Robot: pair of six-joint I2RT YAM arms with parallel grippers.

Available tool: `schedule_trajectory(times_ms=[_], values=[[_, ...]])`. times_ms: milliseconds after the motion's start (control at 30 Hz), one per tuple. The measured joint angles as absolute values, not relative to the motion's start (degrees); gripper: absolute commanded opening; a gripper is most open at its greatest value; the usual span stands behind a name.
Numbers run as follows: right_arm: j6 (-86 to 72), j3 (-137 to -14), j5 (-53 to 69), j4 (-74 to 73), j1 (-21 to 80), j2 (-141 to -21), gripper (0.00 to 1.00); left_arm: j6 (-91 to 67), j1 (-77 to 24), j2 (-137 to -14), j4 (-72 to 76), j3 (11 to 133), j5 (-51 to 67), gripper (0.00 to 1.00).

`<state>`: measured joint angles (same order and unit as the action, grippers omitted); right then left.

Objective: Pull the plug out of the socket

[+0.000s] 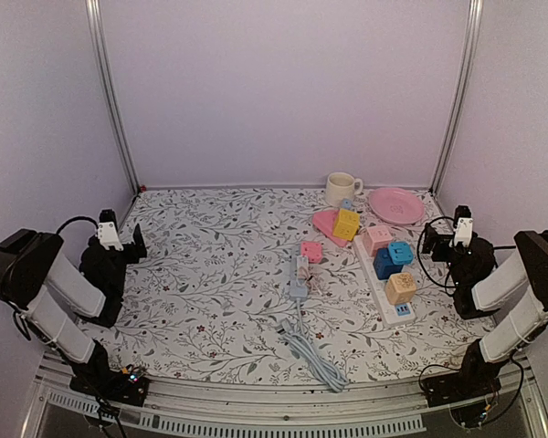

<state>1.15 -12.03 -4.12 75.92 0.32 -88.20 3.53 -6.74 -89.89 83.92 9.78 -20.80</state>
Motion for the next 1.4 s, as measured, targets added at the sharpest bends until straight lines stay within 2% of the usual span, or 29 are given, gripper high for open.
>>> schedule_trajectory(times_ms=[133, 233, 367, 533, 633, 733, 900, 1033, 1133, 1400], values=[[1.0, -10.9, -6.7, 76.2, 0.8, -86.5, 0.99, 5.0, -8.8, -87.1, 84.4, 7.8, -24.6, 0.97], [1.2, -10.8, -10.0, 74.3, 2.6, -82.3, 0.99, 7.3, -13.1, -80.1, 79.8, 9.1, -27.0, 0.97], [1.6, -14.0, -12.9, 63.5, 6.2, -72.9, 0.99, 4.5, -16.3, -71.3, 60.3, 19.6, -26.6, 0.97], [-5.1, -26.1, -10.1, 41.4, 6.7, -57.3, 0.99, -7.5, -16.9, -62.4, 30.7, 37.8, -16.6, 0.97], [-8.5, -33.9, -7.2, 30.2, 6.7, -51.2, 0.99, -12.2, -16.9, -59.3, 20.0, 44.5, -8.0, 0.97], [-13.1, -38.2, -6.7, 19.4, 6.7, -45.3, 0.99, -18.1, -16.4, -57.2, 12.4, 47.3, -3.2, 0.97], [-19.0, -36.7, -2.1, 9.0, 6.7, -38.6, 0.99, -29.2, -11.8, -56.3, 4.3, 46.3, 3.0, 0.97], [-22.6, -36.5, 4.3, 1.8, 6.7, -38.7, 0.99, -33.1, -11.9, -56.2, 0.6, 44.7, 6.3, 0.97], [-25.3, -35.2, 7.5, -2.9, 7.3, -39.6, 0.99, -34.3, -17.0, -56.2, 0.0, 42.4, 6.5, 0.97], [-31.3, -29.8, 6.9, -12.9, 15.5, -34.1, 0.99, -39.4, -42.7, -57.5, -0.2, 34.6, -3.4, 0.97]])
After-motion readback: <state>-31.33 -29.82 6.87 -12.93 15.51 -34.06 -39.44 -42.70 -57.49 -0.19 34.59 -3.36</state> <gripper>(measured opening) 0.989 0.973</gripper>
